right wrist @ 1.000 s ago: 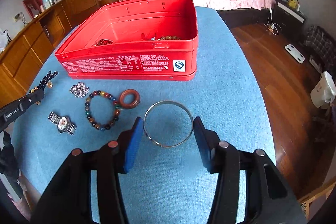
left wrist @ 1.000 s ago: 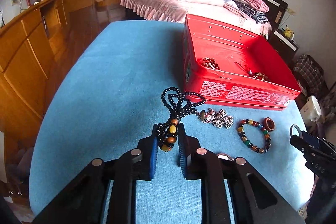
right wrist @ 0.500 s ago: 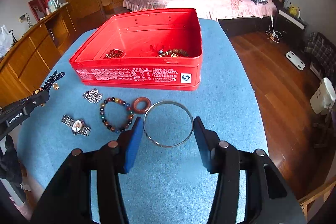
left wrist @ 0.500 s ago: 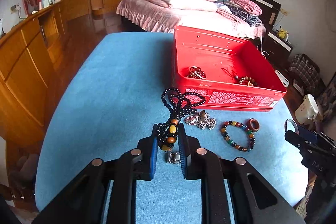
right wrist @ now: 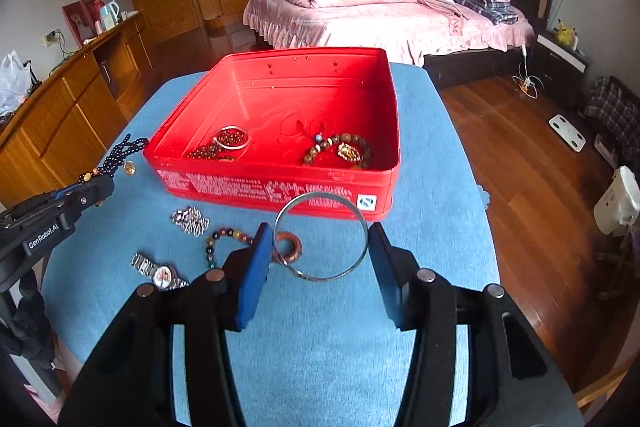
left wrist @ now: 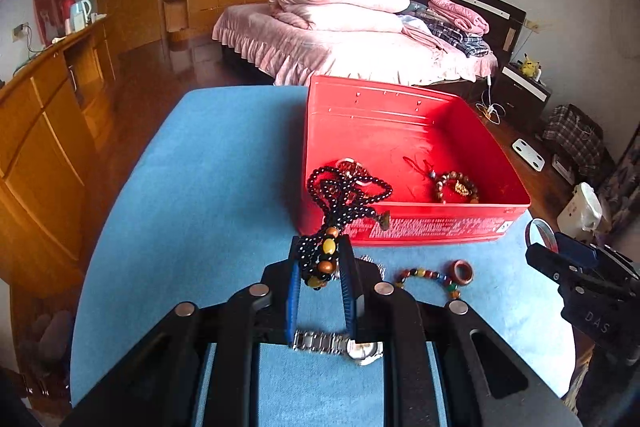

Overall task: Organize jewelry
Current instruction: 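Carry the necklace with the left tool while the right tool carries the bangle into the tin, then open both tools to release the necklace and bangle inside the tin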

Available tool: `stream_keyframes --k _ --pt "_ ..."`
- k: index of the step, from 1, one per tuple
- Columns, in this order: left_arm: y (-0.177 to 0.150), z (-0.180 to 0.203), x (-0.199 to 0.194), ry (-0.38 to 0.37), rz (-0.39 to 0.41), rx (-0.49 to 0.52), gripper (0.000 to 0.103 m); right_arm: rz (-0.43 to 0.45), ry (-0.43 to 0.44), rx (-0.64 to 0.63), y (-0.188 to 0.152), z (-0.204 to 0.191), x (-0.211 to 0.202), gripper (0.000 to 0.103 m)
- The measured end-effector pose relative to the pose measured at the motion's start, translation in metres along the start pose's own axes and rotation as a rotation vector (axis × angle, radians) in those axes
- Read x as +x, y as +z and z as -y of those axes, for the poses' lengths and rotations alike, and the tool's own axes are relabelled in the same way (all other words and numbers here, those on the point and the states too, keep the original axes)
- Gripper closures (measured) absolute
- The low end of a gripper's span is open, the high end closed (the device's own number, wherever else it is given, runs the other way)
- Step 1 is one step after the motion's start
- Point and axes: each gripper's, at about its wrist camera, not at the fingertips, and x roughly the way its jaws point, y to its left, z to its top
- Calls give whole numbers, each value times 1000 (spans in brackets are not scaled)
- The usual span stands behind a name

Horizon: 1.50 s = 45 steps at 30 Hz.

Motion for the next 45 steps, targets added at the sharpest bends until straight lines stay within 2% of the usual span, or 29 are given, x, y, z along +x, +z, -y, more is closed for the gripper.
stream_keyframes --k 10,17,32,45 --pt "47 21 26 -1 7 16 85 16 18 4 41 1 14 55" --pt "74 33 63 10 -31 31 85 0 24 14 69 6 38 55" --pt "96 42 137 32 -136 46 85 -97 4 46 103 19 110 55" --pt "93 43 142 38 -148 53 82 -109 -14 35 100 22 123 54"
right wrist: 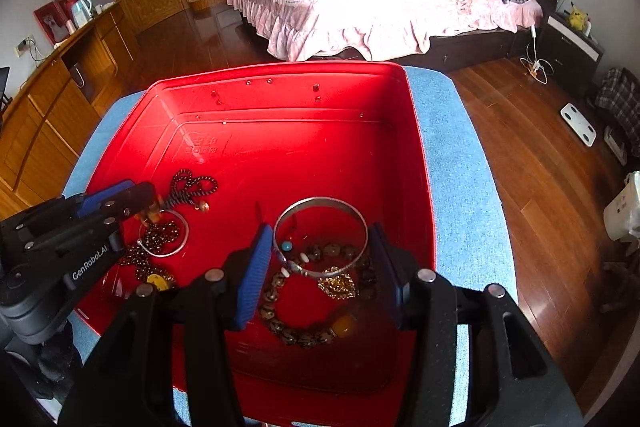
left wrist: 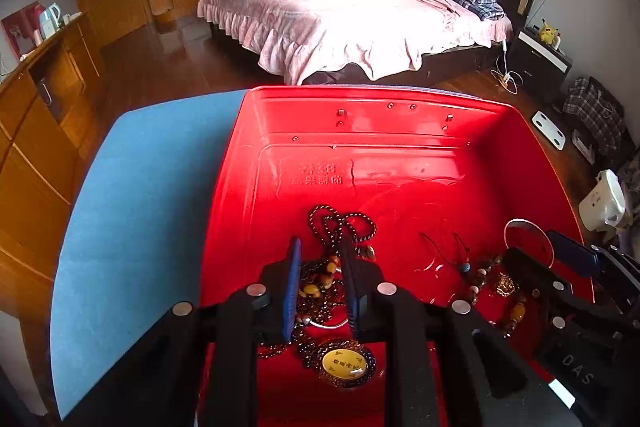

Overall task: Organize jewelry
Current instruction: 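Open both tools to release the necklace and bangle inside the tin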

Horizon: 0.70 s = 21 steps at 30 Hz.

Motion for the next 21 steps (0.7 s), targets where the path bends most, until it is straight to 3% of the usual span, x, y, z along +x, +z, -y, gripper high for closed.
stream_keyframes --k 3,13,21 --pt "0 -1 -3 4 8 -4 69 13 -7 2 2 0 -2 45" --pt "-1 -7 -15 12 33 -17 68 40 4 8 -3 1 -14 45" --pt "-16 -13 -36 20 71 -24 57 71 35 11 -20 -2 -34 45"
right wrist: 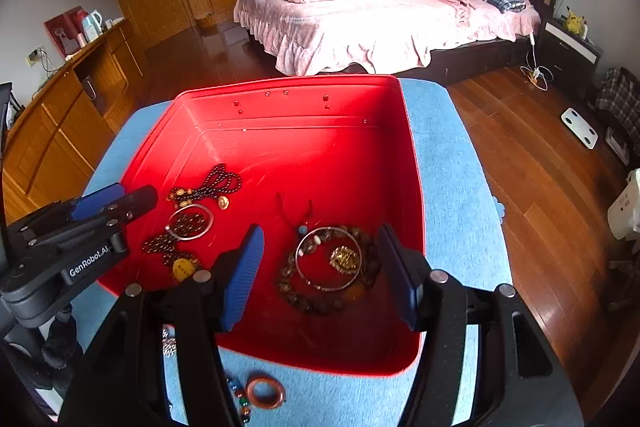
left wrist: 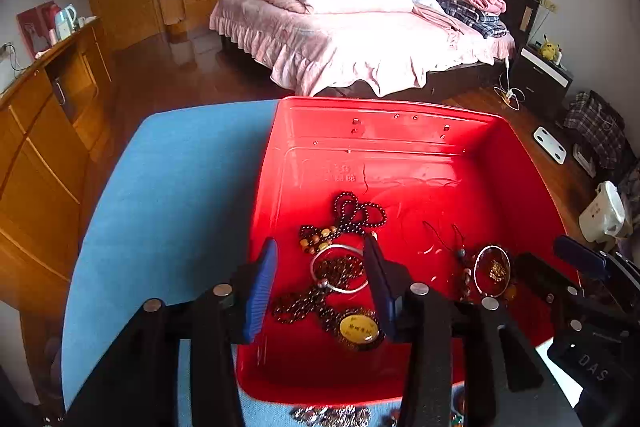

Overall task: Organize jewelry
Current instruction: 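Open both tools to release the necklace and bangle inside the tin, then withdraw both tools from the tin and move the left tool toward the silver wristwatch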

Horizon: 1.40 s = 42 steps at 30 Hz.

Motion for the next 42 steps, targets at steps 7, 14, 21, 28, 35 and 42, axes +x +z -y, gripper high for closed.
stream_keyframes --k 7,14,21,28,35,42 --pt "-16 -7 -28 9 41 -15 53 27 21 -5 -20 -7 -22 45" --pt "-39 -19 -48 3 44 -50 53 32 48 18 -43 -10 -40 45" --pt "-62 -27 -69 2 62 -73 53 68 47 19 -67 -13 -67 45" --pt "-88 -28 -86 10 68 -57 53 81 57 16 -90 -13 -87 45" --pt "-108 -32 -81 25 30 -55 53 44 74 -1 -109 -20 -82 45" --pt "-125 -33 -74 32 -7 -52 53 -4 83 -3 -125 -25 -69 45"
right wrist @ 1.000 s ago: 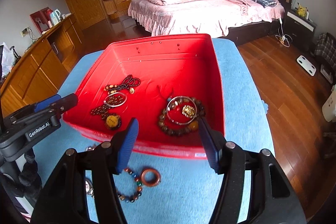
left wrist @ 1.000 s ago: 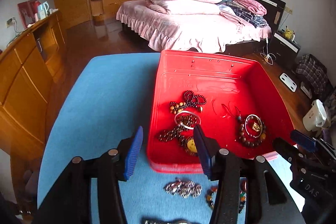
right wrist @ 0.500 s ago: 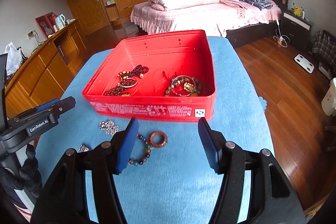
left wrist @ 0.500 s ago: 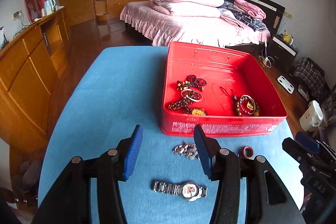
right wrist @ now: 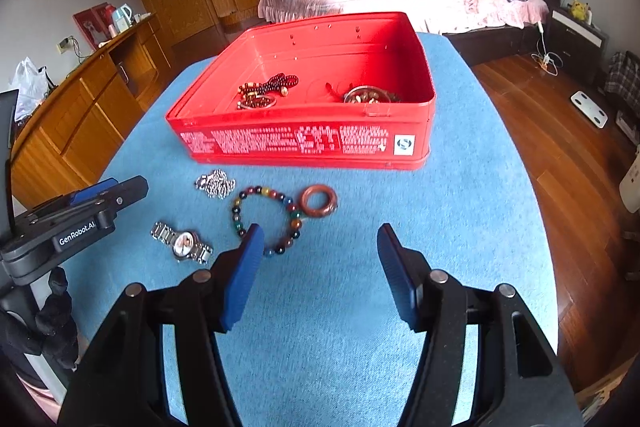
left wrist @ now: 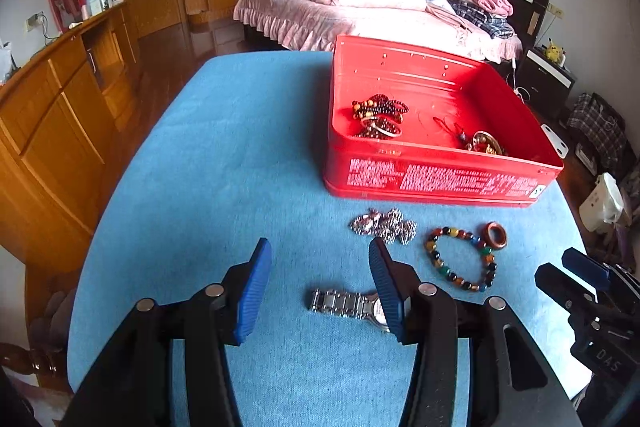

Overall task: Organize jewelry
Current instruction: 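Withdraw both tools from the tin and move the left tool toward the silver wristwatch, then close the left tool on the silver wristwatch band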

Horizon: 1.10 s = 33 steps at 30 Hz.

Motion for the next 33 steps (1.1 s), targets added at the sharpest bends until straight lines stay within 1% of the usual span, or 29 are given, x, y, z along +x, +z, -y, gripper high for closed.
stream_keyframes --k 16,17,18,22,29,33 --pt "-36 -4 7 2 -71 -8 52 -47 6 -1 -19 -1 10 45" --pt "-37 -4 7 -2 -77 -10 51 -49 6 -2 -20 -2 10 45" --pt "-39 -3 7 -6 -83 -14 48 -50 6 -3 -20 -2 10 45" --pt "-40 4 8 9 -80 -12 45 -53 6 -6 -22 -2 10 45" --pt "-32 15 17 24 -88 -19 44 -55 8 -4 -23 1 11 45" --pt "-29 21 22 33 -90 -13 41 -59 8 2 -24 4 13 45"
